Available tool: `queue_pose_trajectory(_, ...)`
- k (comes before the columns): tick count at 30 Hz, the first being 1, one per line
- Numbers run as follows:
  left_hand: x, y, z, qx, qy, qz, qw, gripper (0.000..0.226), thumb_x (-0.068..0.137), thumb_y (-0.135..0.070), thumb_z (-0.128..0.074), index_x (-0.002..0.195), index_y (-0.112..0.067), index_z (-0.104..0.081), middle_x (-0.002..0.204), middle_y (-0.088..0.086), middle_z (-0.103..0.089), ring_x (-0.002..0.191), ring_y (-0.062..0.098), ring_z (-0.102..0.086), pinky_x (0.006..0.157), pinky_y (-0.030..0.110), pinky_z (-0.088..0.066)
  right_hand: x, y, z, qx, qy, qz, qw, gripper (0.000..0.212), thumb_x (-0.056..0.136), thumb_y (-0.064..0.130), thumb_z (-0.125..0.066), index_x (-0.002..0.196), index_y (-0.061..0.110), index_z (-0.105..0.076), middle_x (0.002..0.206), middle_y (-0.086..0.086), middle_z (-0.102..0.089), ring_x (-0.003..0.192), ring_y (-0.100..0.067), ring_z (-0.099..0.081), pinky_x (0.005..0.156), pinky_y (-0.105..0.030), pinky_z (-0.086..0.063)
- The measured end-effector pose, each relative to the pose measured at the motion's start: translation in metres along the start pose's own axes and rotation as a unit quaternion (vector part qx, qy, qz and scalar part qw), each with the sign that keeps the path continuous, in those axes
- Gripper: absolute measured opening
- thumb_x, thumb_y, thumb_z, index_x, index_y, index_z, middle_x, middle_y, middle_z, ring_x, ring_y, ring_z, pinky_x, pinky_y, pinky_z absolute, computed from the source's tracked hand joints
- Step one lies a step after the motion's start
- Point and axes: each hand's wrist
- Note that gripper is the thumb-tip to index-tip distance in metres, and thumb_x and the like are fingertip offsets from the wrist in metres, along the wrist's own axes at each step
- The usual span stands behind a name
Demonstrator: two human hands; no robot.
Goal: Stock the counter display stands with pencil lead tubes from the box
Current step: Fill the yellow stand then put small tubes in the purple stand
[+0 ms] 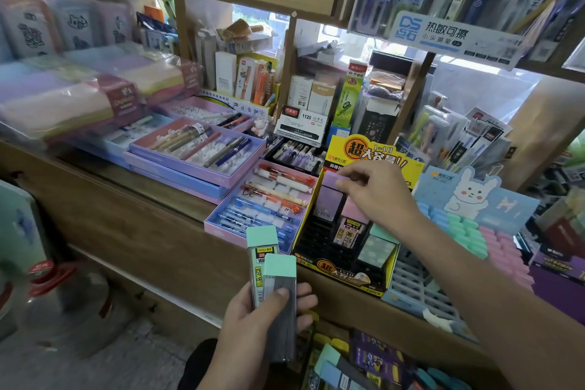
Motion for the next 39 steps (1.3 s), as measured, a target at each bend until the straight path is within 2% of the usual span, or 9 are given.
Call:
queue_pose_trajectory(5,-0.001,0.000,-0.001,-0.001,0.000,-0.003,1.000,0.050,0.074,-0.012,-0.069,0.123,-0.004,-0.060,0.107,0.028,-0.074,0.096,0.042,-0.074,0.063,0.038,-0.062,-0.001,0.000,-0.002,0.003,0.016,-0.006,1.000,0.021,0.087,0.017,-0.081,0.108,0.020,-0.077,0.081,0.006,-0.069,0.071,-0.007,-0.060,0.066,-0.017,-0.047)
queue_pose_trajectory(8,-0.001,-0.001,-0.002,0.000,0.000,-0.003,1.000,0.050,0.074,-0.012,-0.070,0.122,-0.005,-0.060,0.107,0.027,-0.074,0.096,0.041,-0.074,0.063,0.038,-0.062,-0.003,0.001,-0.004,-0.028,0.011,0.007,1.000,0.011,0.088,0.015,-0.077,0.094,0.022,-0.071,0.078,0.007,-0.065,0.069,-0.011,-0.059,0.066,-0.031,-0.051)
queue_pose_trajectory(15,-0.001,0.000,-0.003,0.009,0.003,-0.012,1.000,0.049,0.076,-0.014,-0.068,0.124,-0.005,-0.060,0.107,0.025,-0.074,0.097,0.040,-0.074,0.064,0.037,-0.062,-0.002,0.007,-0.007,-0.108,0.001,0.049,0.993,0.015,0.095,0.016,-0.067,0.091,0.012,-0.081,0.090,-0.005,-0.069,0.090,-0.021,-0.059,0.078,-0.037,-0.049)
queue_pose_trajectory(22,-0.001,0.000,-0.002,0.016,0.007,-0.011,1.000,0.049,0.078,-0.016,-0.070,0.125,-0.004,-0.061,0.111,0.025,-0.073,0.099,0.041,-0.073,0.066,0.037,-0.062,-0.010,0.011,0.001,-0.073,-0.003,0.044,0.996,0.014,0.095,0.012,-0.067,0.092,0.010,-0.081,0.090,-0.005,-0.066,0.088,-0.018,-0.056,0.080,-0.036,-0.046)
queue_pose_trajectory(26,0.000,0.002,0.000,0.018,0.005,-0.012,1.000,0.046,0.080,-0.017,-0.072,0.125,-0.007,-0.063,0.113,0.026,-0.072,0.100,0.043,-0.072,0.068,0.038,-0.062,-0.030,0.018,0.016,0.026,-0.048,0.010,0.998,0.012,0.093,0.010,-0.070,0.093,0.017,-0.080,0.085,0.010,-0.068,0.078,-0.003,-0.057,0.070,-0.011,-0.043)
queue_pose_trajectory(28,0.002,0.003,0.000,0.027,0.008,-0.013,1.000,0.046,0.081,-0.018,-0.073,0.124,-0.008,-0.063,0.113,0.026,-0.072,0.101,0.043,-0.072,0.068,0.037,-0.062,-0.046,0.023,0.024,0.094,-0.050,-0.021,0.994,0.013,0.092,0.010,-0.072,0.090,0.020,-0.079,0.082,0.012,-0.071,0.076,-0.003,-0.062,0.067,-0.012,-0.049)
queue_pose_trajectory(32,0.003,0.005,-0.003,0.054,0.015,-0.014,0.998,0.045,0.075,-0.023,-0.078,0.118,-0.010,-0.070,0.111,0.026,-0.073,0.098,0.042,-0.073,0.066,0.034,-0.061,-0.084,0.029,0.029,0.189,0.038,-0.077,0.978,0.013,0.092,0.014,-0.074,0.091,0.025,-0.080,0.080,0.006,-0.076,0.073,-0.016,-0.069,0.069,-0.029,-0.060)
queue_pose_trajectory(36,0.004,0.007,-0.004,0.072,0.027,0.001,0.997,0.045,0.078,-0.022,-0.075,0.121,-0.009,-0.067,0.112,0.025,-0.073,0.098,0.041,-0.073,0.066,0.033,-0.061,-0.117,0.028,0.013,0.177,0.134,-0.128,0.967,0.009,0.091,0.030,-0.076,0.100,0.030,-0.078,0.085,0.007,-0.074,0.075,-0.009,-0.069,0.070,-0.025,-0.059)
queue_pose_trajectory(39,0.004,0.008,-0.005,0.082,0.033,0.015,0.996,0.040,0.081,-0.019,-0.073,0.120,-0.009,-0.069,0.111,0.026,-0.073,0.097,0.041,-0.073,0.066,0.035,-0.061,-0.129,0.026,0.001,0.206,0.174,-0.153,0.951,0.015,0.091,0.032,-0.076,0.105,0.027,-0.077,0.094,0.008,-0.076,0.086,-0.009,-0.072,0.081,-0.030,-0.060)
Point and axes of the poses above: each hand's wrist, its own x-axis towards the middle knuckle, its own z-axis out of the back of the hand, y = z × x
